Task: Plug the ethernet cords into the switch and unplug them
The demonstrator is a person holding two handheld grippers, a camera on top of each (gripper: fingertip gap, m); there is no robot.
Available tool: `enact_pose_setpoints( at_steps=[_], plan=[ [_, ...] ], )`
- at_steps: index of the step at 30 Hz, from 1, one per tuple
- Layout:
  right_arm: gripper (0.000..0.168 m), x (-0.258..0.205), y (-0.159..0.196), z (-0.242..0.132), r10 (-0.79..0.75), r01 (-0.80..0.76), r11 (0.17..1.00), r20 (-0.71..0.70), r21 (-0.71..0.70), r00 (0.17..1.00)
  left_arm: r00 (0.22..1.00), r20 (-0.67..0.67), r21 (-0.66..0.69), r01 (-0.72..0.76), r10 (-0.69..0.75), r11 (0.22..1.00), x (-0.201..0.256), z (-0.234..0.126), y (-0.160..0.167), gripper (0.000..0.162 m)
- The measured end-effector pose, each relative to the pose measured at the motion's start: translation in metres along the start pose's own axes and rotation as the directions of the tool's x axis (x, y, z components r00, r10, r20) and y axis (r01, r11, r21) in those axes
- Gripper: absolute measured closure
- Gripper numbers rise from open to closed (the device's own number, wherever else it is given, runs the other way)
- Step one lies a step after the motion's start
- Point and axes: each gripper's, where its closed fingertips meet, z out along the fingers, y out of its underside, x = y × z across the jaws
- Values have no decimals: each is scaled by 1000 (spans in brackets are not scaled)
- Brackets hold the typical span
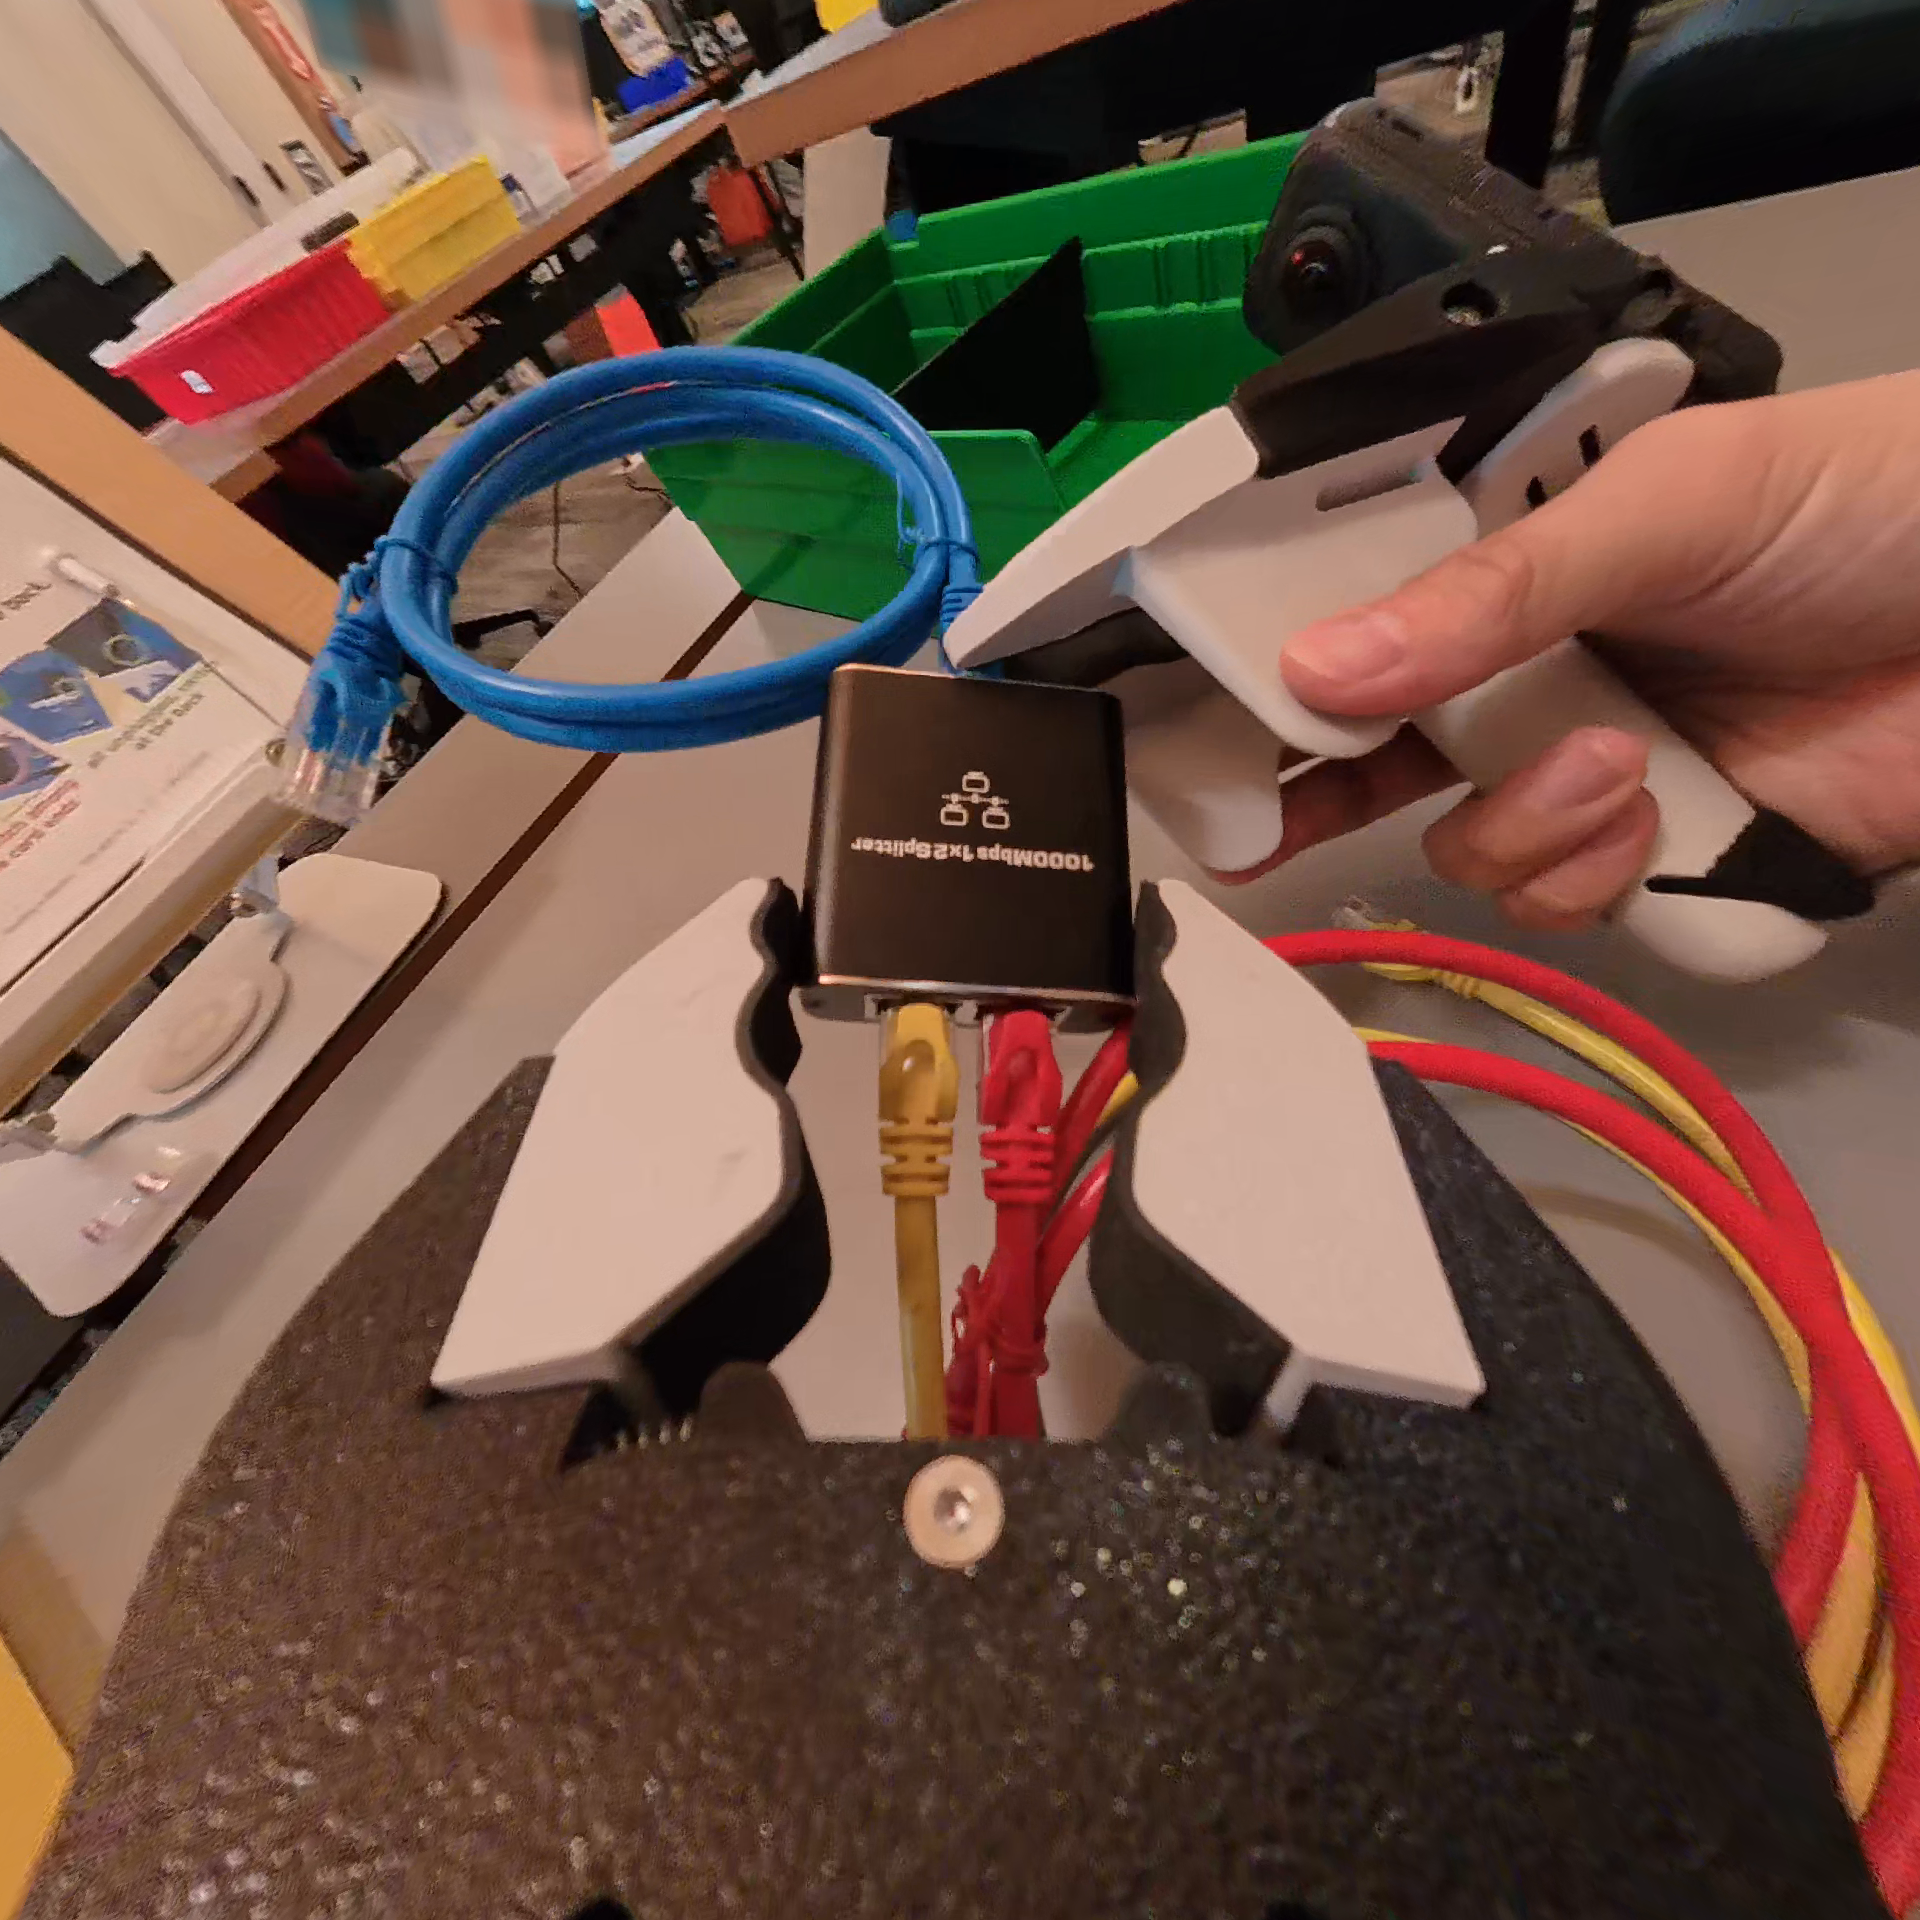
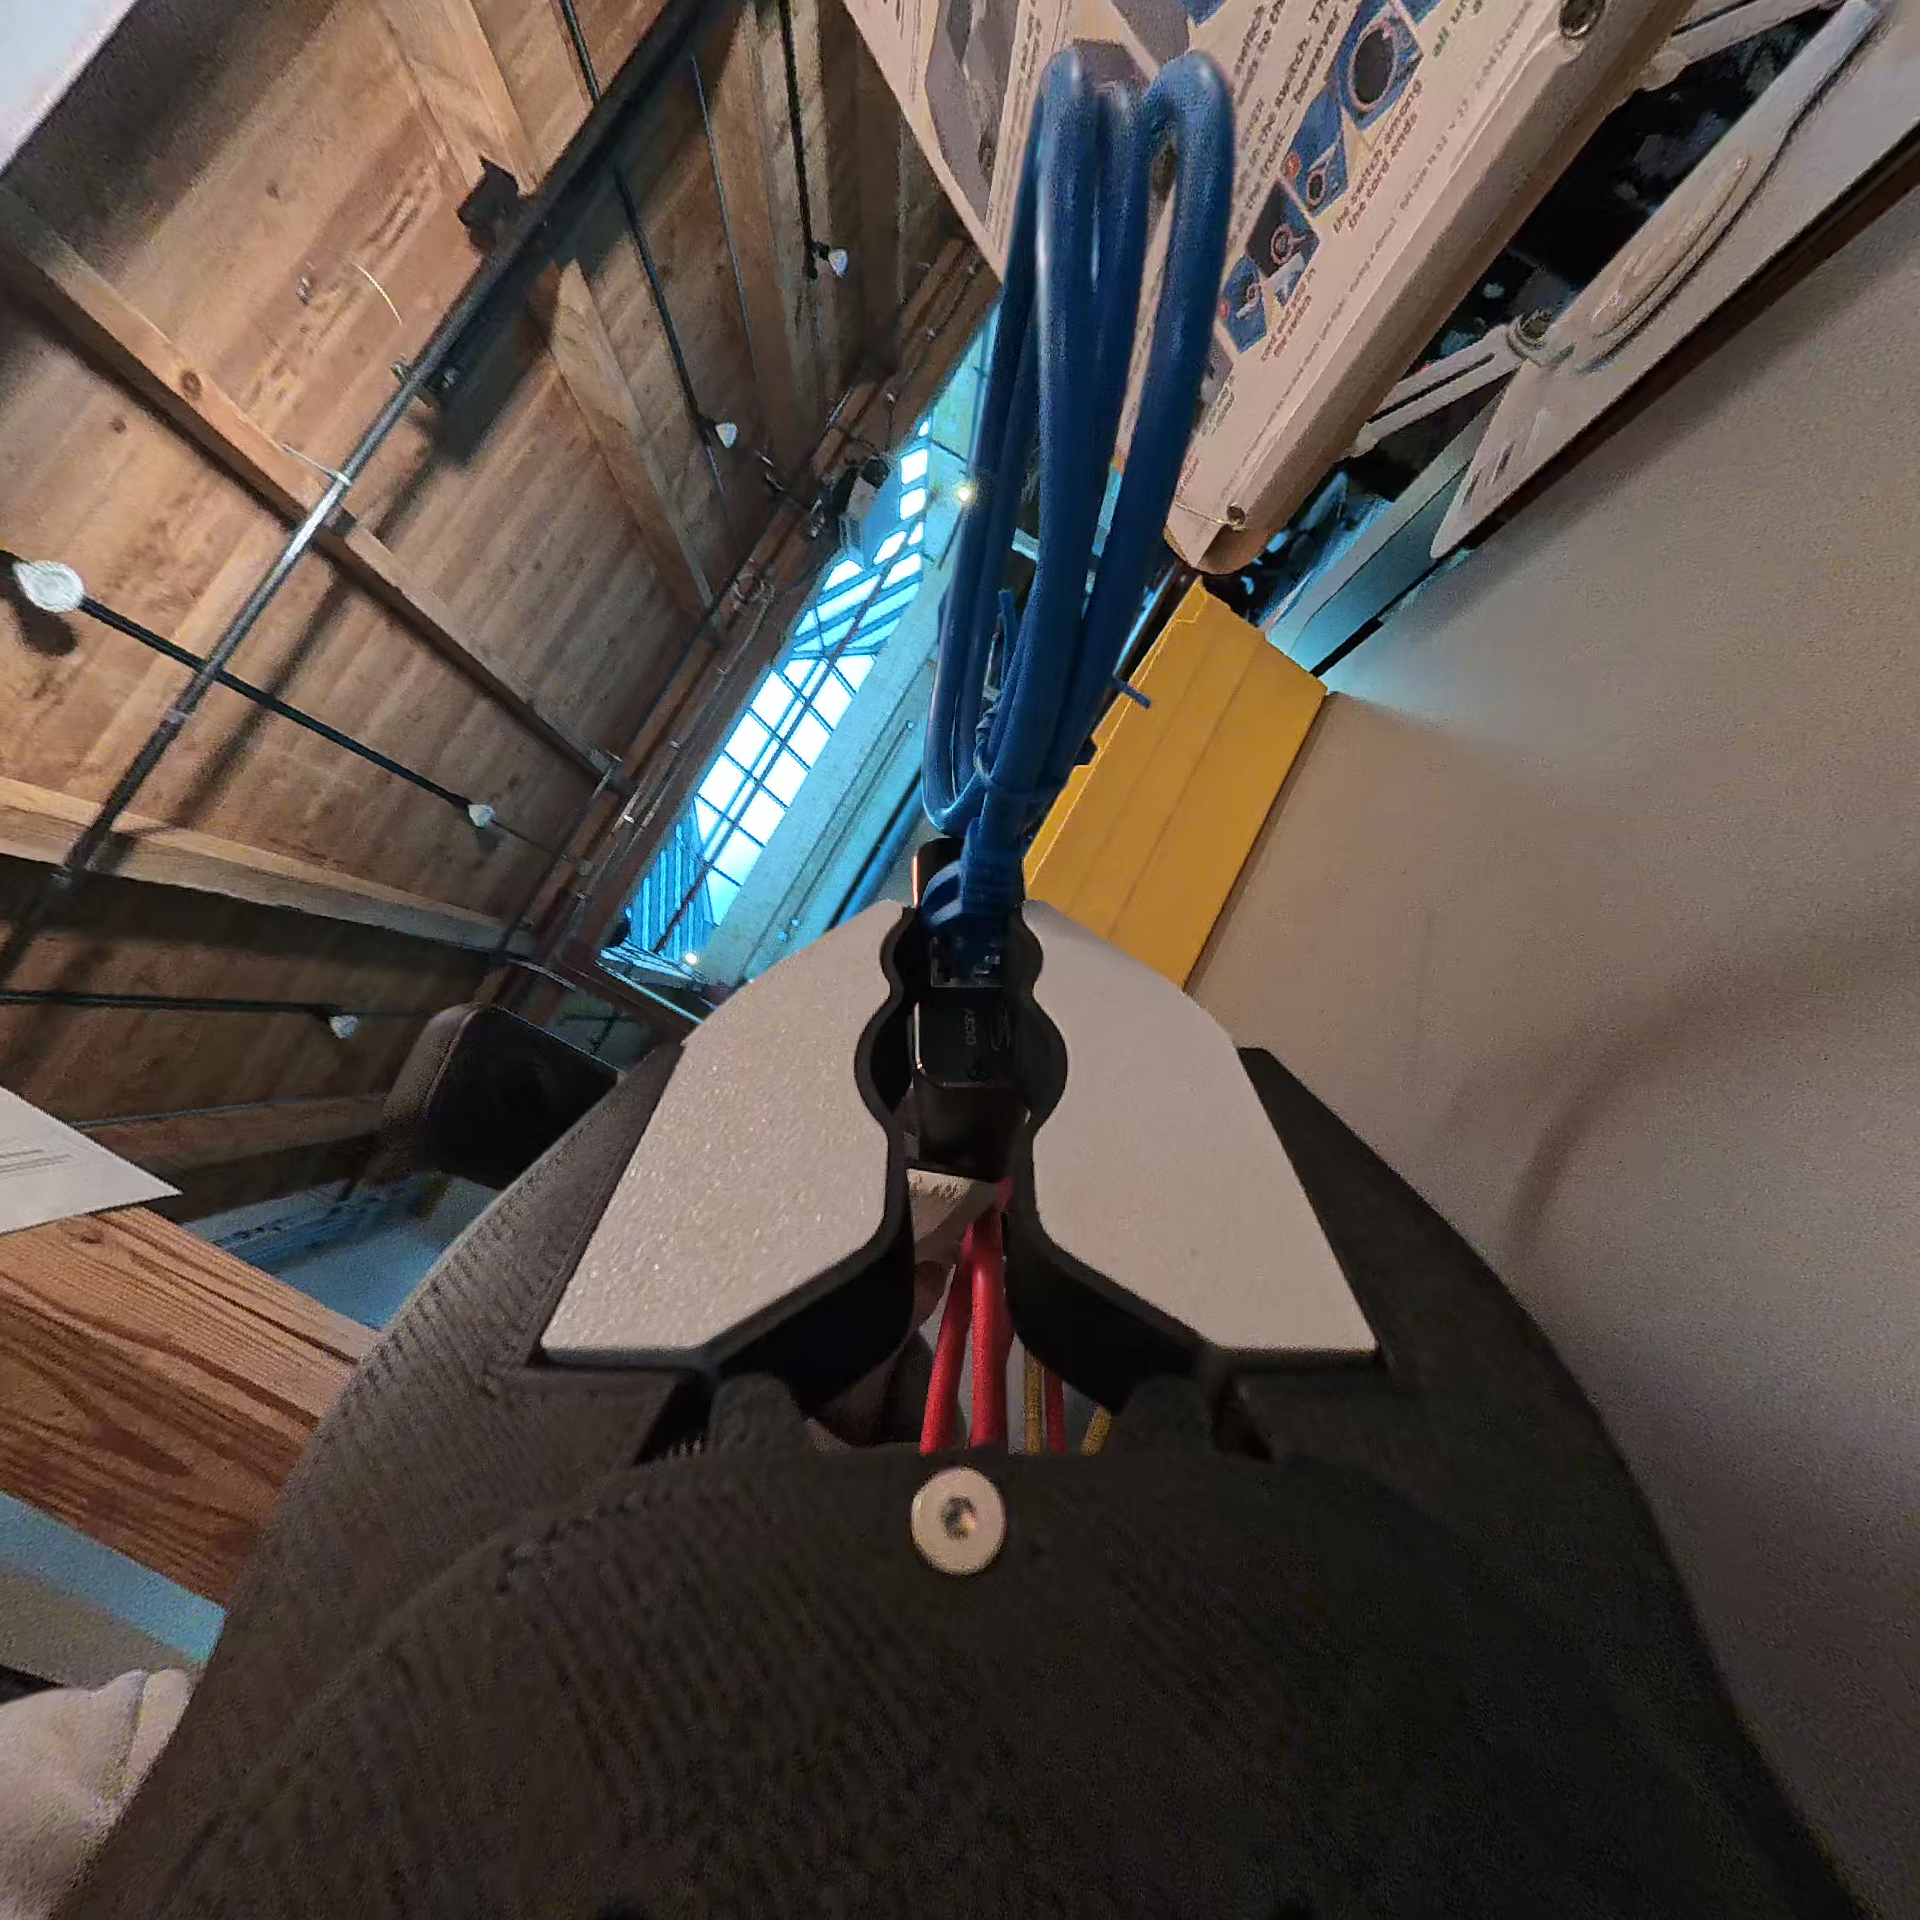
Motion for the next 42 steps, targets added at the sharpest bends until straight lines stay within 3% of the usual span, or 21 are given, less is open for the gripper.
enact_pose_setpoints(
  at_steps=[12, 24, 29, 34, 38, 42],
  plan=[
    [153, 23, 4, -5, -17, 17, 1000, -7, -11, 1000, 997, -36, -6, -66, 65, 998, 0, 13, 20, 101],
    [153, 18, 9, 9, -314, 307, 942, -34, -139, 949, 997, -25, 25, 75, -74, 997, -6, 7, 26, 101],
    [153, 14, 8, 5, -380, 374, 921, -47, -108, 924, 995, -48, 47, 91, -88, 995, -2, 7, 22, 101],
    [153, 5, 8, 6, -526, 507, 842, -69, -185, 848, 992, -54, 86, 114, -110, 990, -2, 5, 17, 101],
    [154, -2, 7, 9, -345, 344, 931, 17, -125, 939, 998, 48, 96, -36, 32, 995, -9, -1, 10, 101],
    [153, 0, 10, 7, -524, 504, 838, -45, -209, 851, 999, -4, 85, 43, -43, 995, -5, 2, 16, 101]
  ],
)
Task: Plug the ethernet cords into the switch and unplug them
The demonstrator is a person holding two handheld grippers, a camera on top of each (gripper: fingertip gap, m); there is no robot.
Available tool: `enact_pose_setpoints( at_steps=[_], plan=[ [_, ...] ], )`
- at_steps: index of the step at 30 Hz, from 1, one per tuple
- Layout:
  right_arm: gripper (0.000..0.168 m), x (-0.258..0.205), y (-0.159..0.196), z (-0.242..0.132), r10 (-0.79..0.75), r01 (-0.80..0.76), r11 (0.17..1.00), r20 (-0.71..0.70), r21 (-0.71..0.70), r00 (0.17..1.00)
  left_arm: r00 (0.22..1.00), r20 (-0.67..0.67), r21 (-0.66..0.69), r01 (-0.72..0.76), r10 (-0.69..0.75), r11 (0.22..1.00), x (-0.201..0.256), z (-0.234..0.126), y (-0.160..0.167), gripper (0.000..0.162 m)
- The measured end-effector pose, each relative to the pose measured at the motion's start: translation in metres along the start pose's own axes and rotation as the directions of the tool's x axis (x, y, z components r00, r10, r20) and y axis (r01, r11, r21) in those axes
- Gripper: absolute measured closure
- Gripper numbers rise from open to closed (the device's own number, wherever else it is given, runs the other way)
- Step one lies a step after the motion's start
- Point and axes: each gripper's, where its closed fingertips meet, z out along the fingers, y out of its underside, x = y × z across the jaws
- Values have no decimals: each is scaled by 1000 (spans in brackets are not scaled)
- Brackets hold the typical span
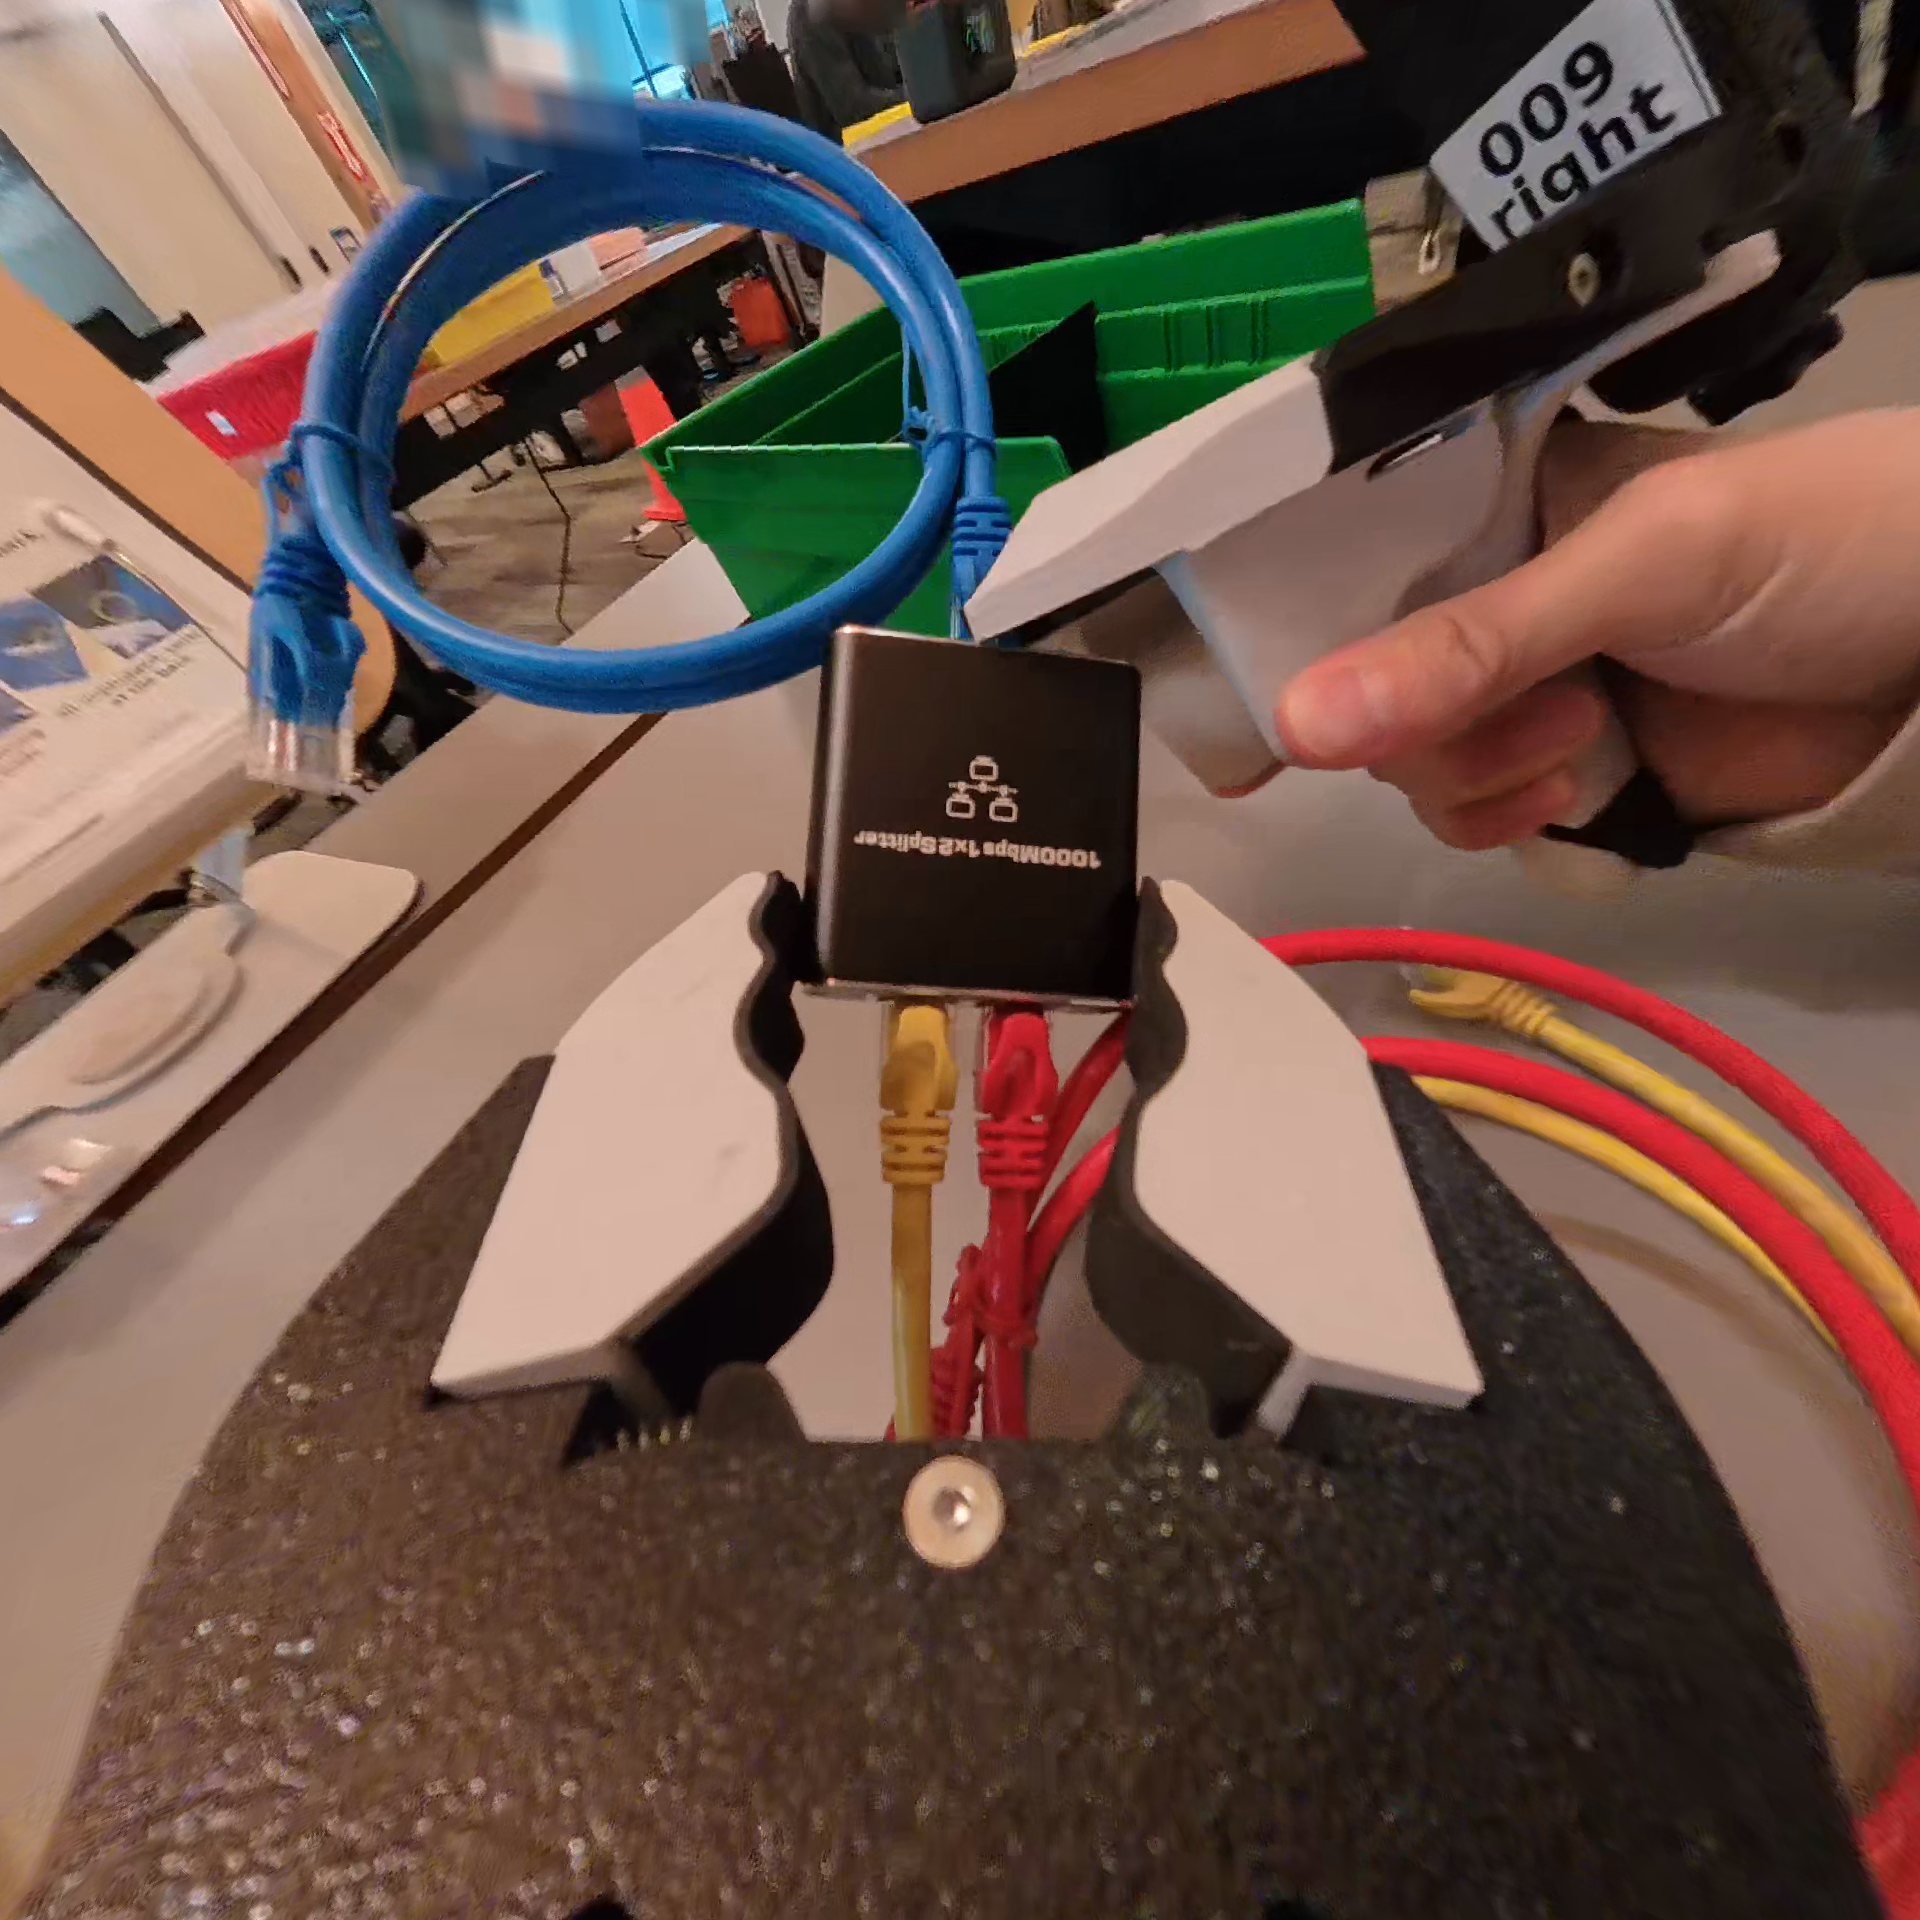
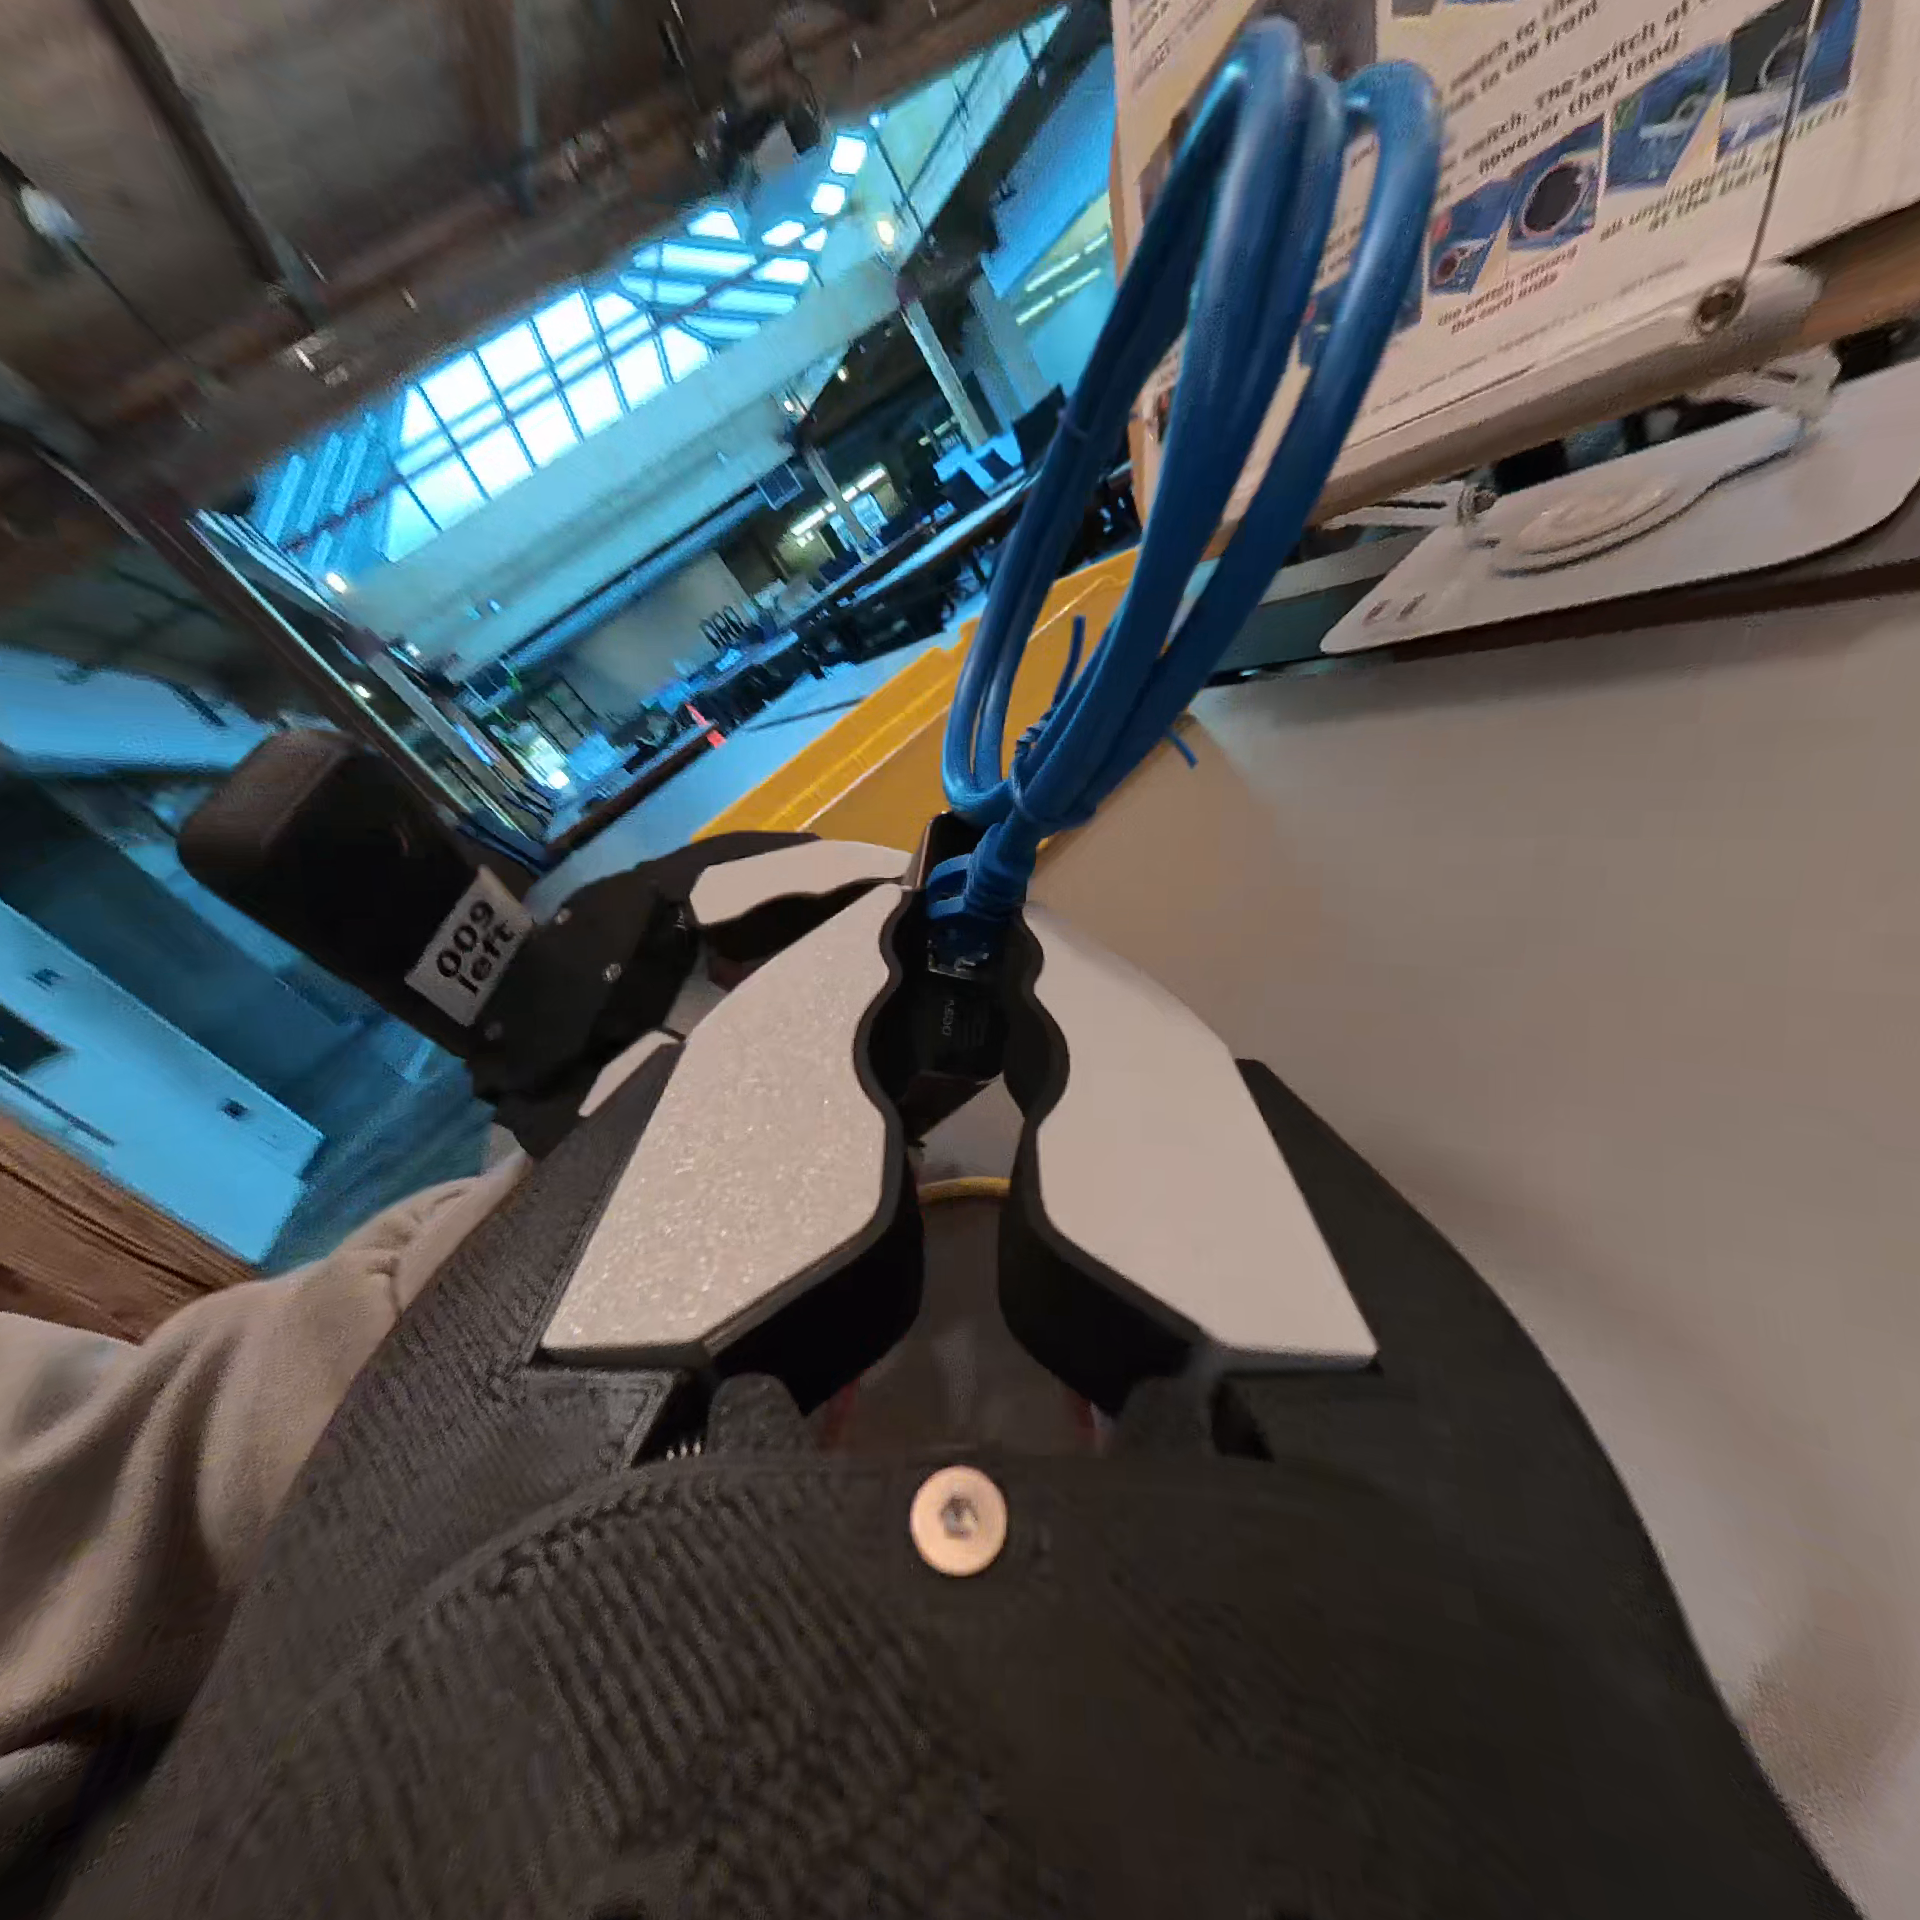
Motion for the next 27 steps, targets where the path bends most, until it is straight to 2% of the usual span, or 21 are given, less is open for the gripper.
enact_pose_setpoints(
  at_steps=[10, 16, 18, 20, 21, 23, 27],
  plan=[
    [153, -8, -6, 0, -296, 286, 951, -77, -119, 952, 965, -154, 79, 229, -215, 970, 7, -3, -8, 101],
    [153, -14, -7, 0, -438, 418, 889, -81, -189, 895, 943, -208, 99, 284, -259, 954, 9, -6, -11, 101],
    [153, -16, -8, 1, -413, 396, 899, -59, -185, 909, 959, -179, 111, 242, -220, 964, 8, -7, -12, 101],
    [154, -16, -10, 1, -274, 271, 955, -16, -118, 961, 983, -114, 118, 158, -144, 980, 3, -9, -14, 101],
    [155, -14, -7, 0, -278, 273, 954, -23, -123, 960, 985, -106, 102, 147, -136, 984, 3, -8, -12, 101],
    [154, -12, -3, 1, -391, 375, 909, -60, -185, 919, 968, -153, 76, 213, -200, 974, 7, -5, -5, 101],
    [153, -16, -10, 3, -435, 417, 884, -47, -211, 899, 940, -206, 117, 299, -272, 947, 7, -8, -12, 101]
  ],
)
